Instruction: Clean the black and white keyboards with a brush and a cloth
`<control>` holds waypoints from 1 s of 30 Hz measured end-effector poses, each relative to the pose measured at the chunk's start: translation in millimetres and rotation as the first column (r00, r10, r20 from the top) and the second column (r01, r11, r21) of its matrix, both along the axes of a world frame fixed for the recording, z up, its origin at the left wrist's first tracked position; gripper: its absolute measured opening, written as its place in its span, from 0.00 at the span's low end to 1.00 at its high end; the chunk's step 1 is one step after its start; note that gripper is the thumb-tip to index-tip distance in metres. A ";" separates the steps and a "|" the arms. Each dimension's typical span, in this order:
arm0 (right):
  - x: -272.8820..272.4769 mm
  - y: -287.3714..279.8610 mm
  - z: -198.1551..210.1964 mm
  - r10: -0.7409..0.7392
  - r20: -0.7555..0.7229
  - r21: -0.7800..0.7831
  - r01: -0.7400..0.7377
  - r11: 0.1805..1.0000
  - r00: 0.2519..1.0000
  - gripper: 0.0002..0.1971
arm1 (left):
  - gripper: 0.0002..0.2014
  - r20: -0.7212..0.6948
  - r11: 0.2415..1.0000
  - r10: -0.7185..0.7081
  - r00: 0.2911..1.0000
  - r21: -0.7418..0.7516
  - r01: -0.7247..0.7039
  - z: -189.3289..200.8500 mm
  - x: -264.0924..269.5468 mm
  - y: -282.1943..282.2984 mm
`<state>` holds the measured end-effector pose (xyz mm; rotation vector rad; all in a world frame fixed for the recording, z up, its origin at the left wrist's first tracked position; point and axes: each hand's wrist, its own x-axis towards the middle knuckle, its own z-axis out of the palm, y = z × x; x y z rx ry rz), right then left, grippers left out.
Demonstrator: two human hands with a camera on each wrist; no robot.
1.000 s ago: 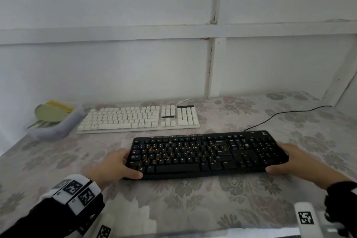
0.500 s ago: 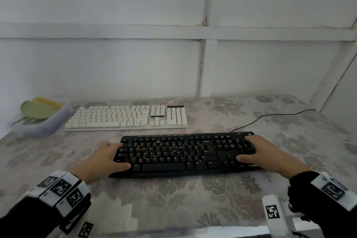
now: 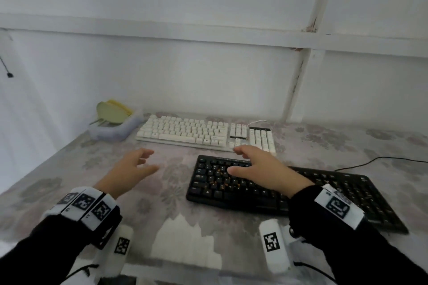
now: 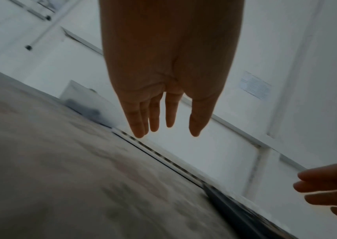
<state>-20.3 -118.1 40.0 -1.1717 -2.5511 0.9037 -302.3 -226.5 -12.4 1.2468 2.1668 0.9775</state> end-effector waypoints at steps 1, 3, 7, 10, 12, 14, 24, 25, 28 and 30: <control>-18.9 -2.1 0.3 0.016 -0.014 -0.006 -0.016 1.000 1.000 0.32 | 0.23 0.023 0.999 0.030 0.999 0.017 -0.030 -0.2 -11.8 -1.5; -56.9 -6.3 1.0 0.041 -0.054 -0.015 -0.042 0.999 0.998 0.31 | 0.23 0.063 0.997 0.072 0.995 0.037 -0.074 0.8 -36.5 -4.0; -134.5 -12.3 0.1 0.071 -0.145 -0.090 -0.085 0.992 0.987 0.33 | 0.23 0.104 0.994 0.086 0.991 0.061 -0.092 7.4 -90.8 -6.4; -189.5 -15.9 -1.8 0.033 -0.222 -0.157 -0.069 0.985 0.974 0.33 | 0.23 0.119 0.992 0.077 0.990 0.092 -0.088 12.3 -133.2 -5.1; -224.3 -15.9 -5.3 -0.008 -0.263 -0.197 -0.045 0.979 0.965 0.34 | 0.23 0.100 0.989 0.075 0.992 0.118 -0.087 14.5 -161.4 -2.0; -255.2 -16.1 -8.7 -0.052 -0.287 -0.235 -0.017 0.972 0.957 0.34 | 0.23 0.055 0.983 0.097 0.994 0.149 -0.104 14.9 -187.2 2.1; -355.1 -8.5 -22.6 -0.149 -0.270 -0.331 0.053 0.942 0.951 0.29 | 0.34 0.033 0.995 0.080 0.996 0.053 -0.082 5.6 -264.0 39.7; -361.2 -8.1 -23.6 -0.176 -0.268 -0.343 0.077 0.936 0.947 0.29 | 0.36 0.042 0.997 0.068 0.997 0.026 -0.069 4.0 -267.6 43.9; -379.9 0.2 -32.4 -0.223 -0.273 -0.354 0.118 0.928 0.936 0.29 | 0.40 0.069 0.998 0.009 0.998 -0.062 -0.005 -1.6 -277.1 56.3; -388.4 3.0 -36.6 -0.237 -0.236 -0.358 0.143 0.923 0.942 0.28 | 0.40 0.072 0.994 -0.032 0.997 -0.101 0.039 -3.9 -281.7 61.6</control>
